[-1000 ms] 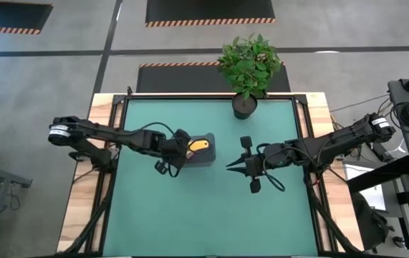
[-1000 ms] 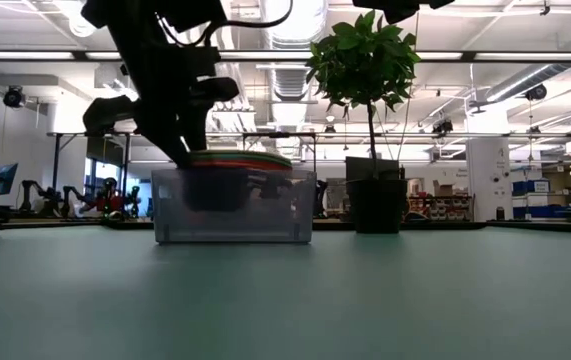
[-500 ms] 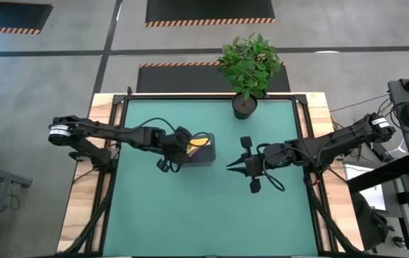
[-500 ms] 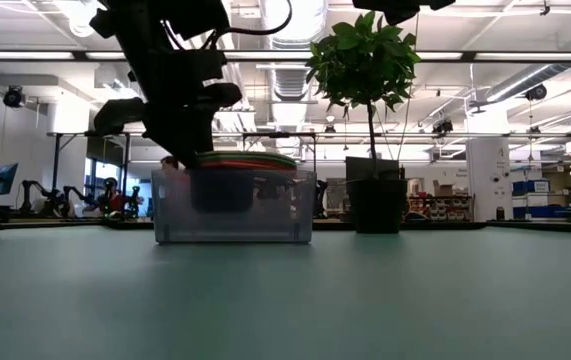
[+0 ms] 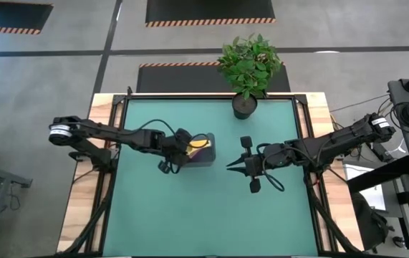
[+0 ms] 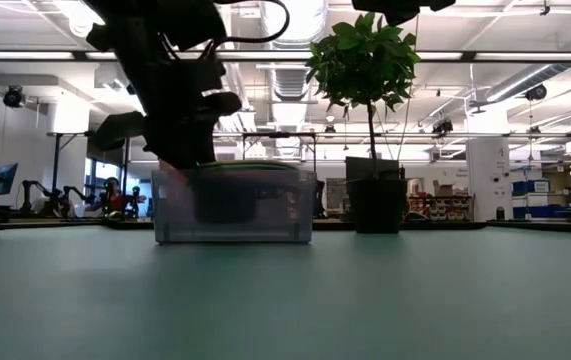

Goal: Nest measuring cups in basket
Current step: Put the nested measuring cups into the black bin

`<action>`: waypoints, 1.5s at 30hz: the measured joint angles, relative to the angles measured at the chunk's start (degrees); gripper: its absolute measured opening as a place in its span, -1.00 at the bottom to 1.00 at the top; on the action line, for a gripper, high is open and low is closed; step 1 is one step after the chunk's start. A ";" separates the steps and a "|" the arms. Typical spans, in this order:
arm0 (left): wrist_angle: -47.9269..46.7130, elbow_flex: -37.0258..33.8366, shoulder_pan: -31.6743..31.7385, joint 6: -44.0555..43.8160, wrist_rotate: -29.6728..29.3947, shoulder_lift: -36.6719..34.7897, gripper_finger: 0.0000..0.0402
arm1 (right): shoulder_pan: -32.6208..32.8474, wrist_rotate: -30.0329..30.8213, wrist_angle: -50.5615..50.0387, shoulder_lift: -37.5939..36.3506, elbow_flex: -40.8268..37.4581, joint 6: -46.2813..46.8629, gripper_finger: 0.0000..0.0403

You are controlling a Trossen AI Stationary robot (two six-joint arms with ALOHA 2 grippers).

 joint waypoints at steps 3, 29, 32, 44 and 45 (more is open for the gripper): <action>0.60 -0.07 0.00 0.02 0.00 0.55 -0.66 | 0.00 0.00 -0.06 0.02 0.00 0.08 -0.86; 1.53 0.04 0.00 -1.38 -0.59 4.40 -0.52 | 0.00 0.00 -0.44 0.02 -0.07 0.63 -0.86; 1.49 0.02 0.00 -1.46 -0.59 4.40 -0.43 | 0.00 0.00 -0.44 0.02 -0.07 0.63 -0.86; 0.21 0.68 -0.11 -1.83 -2.50 4.31 -0.27 | 0.00 -0.02 -0.46 0.02 -0.07 0.61 -0.86; -0.48 1.24 -0.17 -1.98 -2.55 4.31 -0.27 | 0.00 -0.02 -0.46 0.02 -0.07 0.61 -0.86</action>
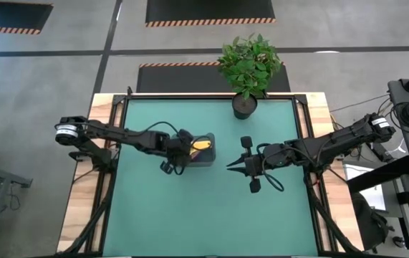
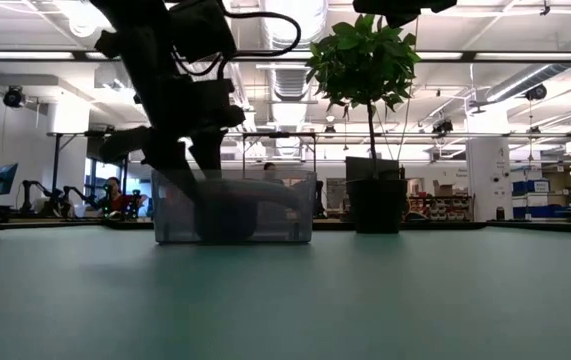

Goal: Nest measuring cups in basket
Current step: Put the nested measuring cups into the black bin, then return to Home Position

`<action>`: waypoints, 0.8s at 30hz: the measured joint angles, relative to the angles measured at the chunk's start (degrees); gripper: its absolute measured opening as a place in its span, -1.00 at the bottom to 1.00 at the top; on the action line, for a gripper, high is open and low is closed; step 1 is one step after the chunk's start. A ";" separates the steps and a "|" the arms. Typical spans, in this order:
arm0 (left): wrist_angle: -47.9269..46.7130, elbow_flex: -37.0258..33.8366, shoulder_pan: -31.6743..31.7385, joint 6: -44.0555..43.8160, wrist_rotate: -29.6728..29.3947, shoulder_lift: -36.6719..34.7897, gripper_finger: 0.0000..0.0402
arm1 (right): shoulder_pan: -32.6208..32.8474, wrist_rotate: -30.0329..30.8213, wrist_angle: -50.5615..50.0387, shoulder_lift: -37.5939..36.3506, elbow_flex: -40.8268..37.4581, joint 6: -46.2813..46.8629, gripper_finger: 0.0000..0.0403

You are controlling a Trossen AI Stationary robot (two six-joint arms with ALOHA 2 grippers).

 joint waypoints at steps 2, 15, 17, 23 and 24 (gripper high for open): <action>-1.51 1.41 0.00 -0.10 -0.03 -0.04 -0.27 | 0.00 0.00 -0.02 0.00 0.00 0.02 -0.86; -25.80 15.56 -0.39 -9.49 -0.91 -0.16 -0.27 | 0.00 0.00 -0.07 0.00 -0.15 0.00 -0.86; -27.87 17.65 -1.14 -12.75 -0.97 -0.48 -0.29 | 0.00 0.00 -0.08 0.00 -0.15 0.00 -0.86; -27.02 19.88 -7.73 -20.70 -2.32 -3.75 -0.42 | 0.00 0.00 -1.01 0.00 -0.15 0.02 -0.86; -25.78 19.54 -9.36 -22.32 -3.83 -4.50 -0.44 | 0.00 0.00 -1.08 0.00 -0.15 0.01 -0.86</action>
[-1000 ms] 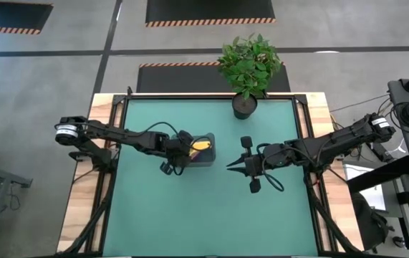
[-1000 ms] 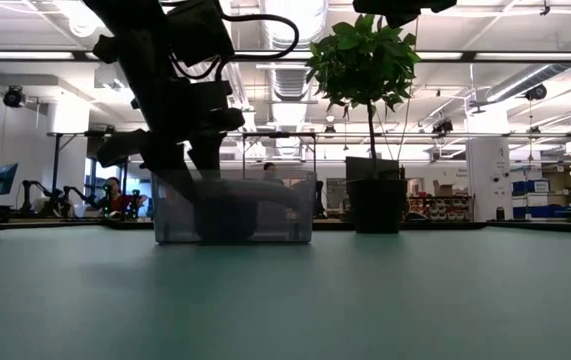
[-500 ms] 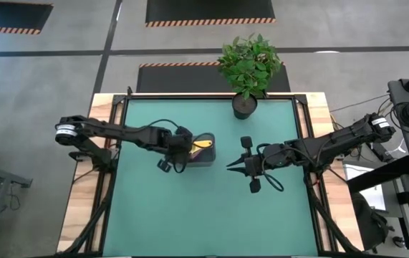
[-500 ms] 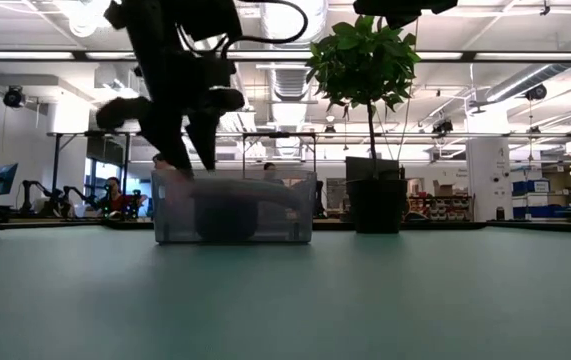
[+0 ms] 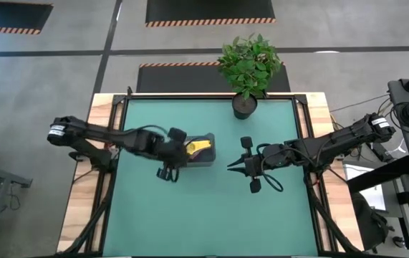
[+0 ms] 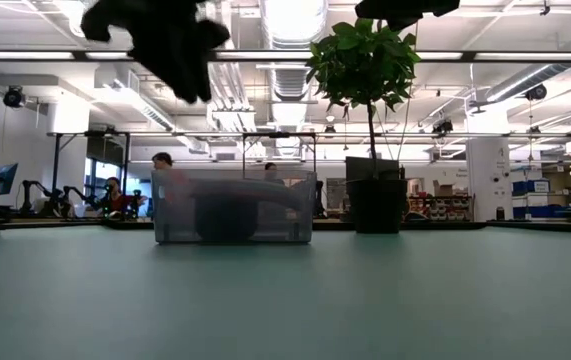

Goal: Nest measuring cups in basket
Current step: Return to Home Position

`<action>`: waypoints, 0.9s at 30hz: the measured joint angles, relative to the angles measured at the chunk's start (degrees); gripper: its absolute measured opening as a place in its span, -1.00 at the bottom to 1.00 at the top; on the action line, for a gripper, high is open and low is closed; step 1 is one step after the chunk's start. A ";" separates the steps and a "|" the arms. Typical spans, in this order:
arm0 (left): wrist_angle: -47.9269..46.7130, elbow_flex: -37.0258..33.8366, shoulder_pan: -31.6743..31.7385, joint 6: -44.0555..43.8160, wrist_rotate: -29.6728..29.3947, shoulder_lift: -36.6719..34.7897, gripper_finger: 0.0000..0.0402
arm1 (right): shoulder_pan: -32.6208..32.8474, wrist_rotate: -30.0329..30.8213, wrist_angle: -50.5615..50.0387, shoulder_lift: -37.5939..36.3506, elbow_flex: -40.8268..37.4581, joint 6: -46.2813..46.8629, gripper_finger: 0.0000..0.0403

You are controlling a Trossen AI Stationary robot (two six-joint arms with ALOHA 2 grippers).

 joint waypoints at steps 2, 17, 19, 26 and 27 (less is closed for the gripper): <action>2.57 -1.37 -3.60 -2.33 -2.35 -1.88 -0.49 | 0.00 -0.02 0.02 0.00 0.00 -0.17 -0.86; 39.16 -27.31 -15.64 -3.47 -2.95 -26.37 -0.79 | -0.50 -6.16 10.61 -0.07 -4.90 -5.23 -0.86; 42.81 -31.47 -15.03 -2.11 -3.07 -30.60 -0.81 | -0.48 -8.20 10.69 -0.07 -5.06 -5.21 -0.86; 52.27 -43.36 -14.46 -2.53 -3.24 -44.16 -0.82 | -0.92 -9.55 15.96 -0.74 -8.46 -5.77 -0.86; 53.07 -44.62 -14.46 -2.89 -3.23 -45.73 -0.82 | -1.17 -9.57 16.72 -1.23 -9.06 -5.83 -0.86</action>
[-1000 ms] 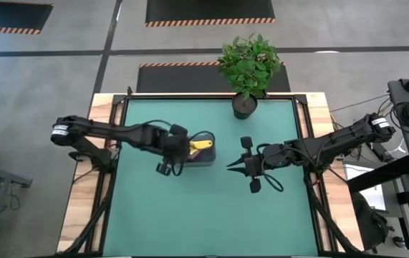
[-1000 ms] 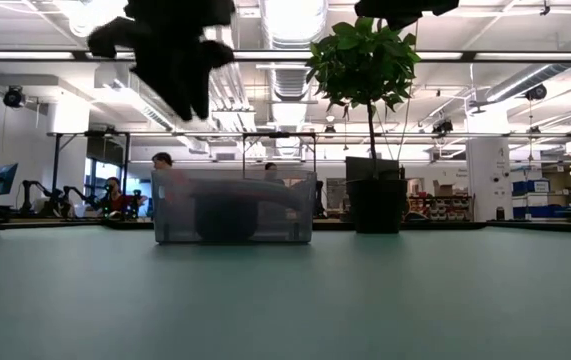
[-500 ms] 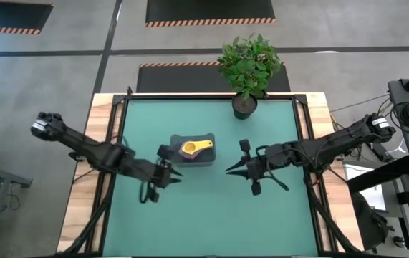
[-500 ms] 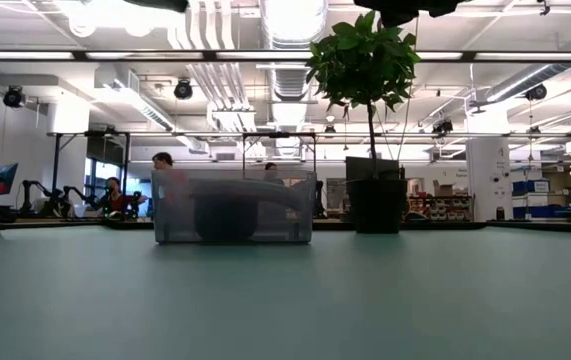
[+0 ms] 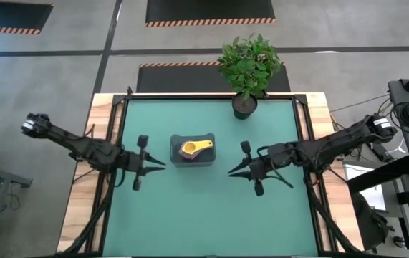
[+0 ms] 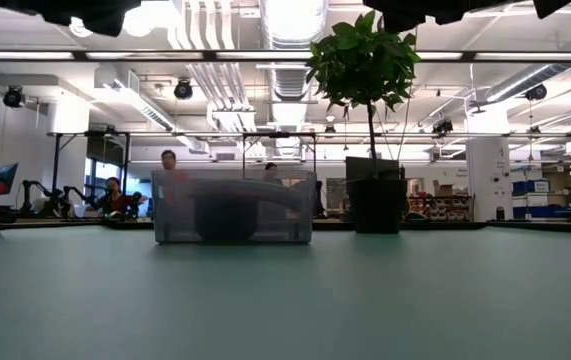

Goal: Nest measuring cups in basket
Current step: Return to Home Position

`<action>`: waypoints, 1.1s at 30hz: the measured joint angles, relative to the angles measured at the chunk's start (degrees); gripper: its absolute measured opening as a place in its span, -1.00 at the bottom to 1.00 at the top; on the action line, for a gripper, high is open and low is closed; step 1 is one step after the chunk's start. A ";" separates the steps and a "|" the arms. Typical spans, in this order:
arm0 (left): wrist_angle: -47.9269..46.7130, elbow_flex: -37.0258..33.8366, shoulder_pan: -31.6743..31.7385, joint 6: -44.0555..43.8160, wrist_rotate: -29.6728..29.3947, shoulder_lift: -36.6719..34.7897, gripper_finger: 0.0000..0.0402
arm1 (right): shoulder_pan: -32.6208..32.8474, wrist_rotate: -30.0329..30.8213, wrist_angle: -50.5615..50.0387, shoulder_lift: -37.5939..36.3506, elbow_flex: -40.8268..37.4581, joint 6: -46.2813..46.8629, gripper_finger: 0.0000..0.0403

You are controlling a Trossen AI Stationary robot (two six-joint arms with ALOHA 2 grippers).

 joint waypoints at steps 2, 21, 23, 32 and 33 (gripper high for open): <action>0.86 -2.23 0.00 -0.44 0.01 -2.80 -0.82 | -0.63 0.02 0.34 -1.45 -1.23 0.25 -0.86; 1.24 -12.18 2.50 2.03 -0.01 -18.91 -0.82 | -5.58 0.54 7.84 -23.02 -19.76 1.27 -0.86; 1.24 -13.17 3.98 2.58 -0.01 -20.72 -0.82 | -6.80 0.50 7.78 -25.48 -21.46 1.03 -0.86; -0.63 -15.42 12.65 4.37 2.54 -28.51 -0.82 | -13.77 0.01 7.11 -36.46 -28.73 1.83 -0.86; -1.45 -15.42 13.21 4.48 3.16 -29.65 -0.82 | -14.20 0.00 7.13 -37.60 -29.43 1.83 -0.86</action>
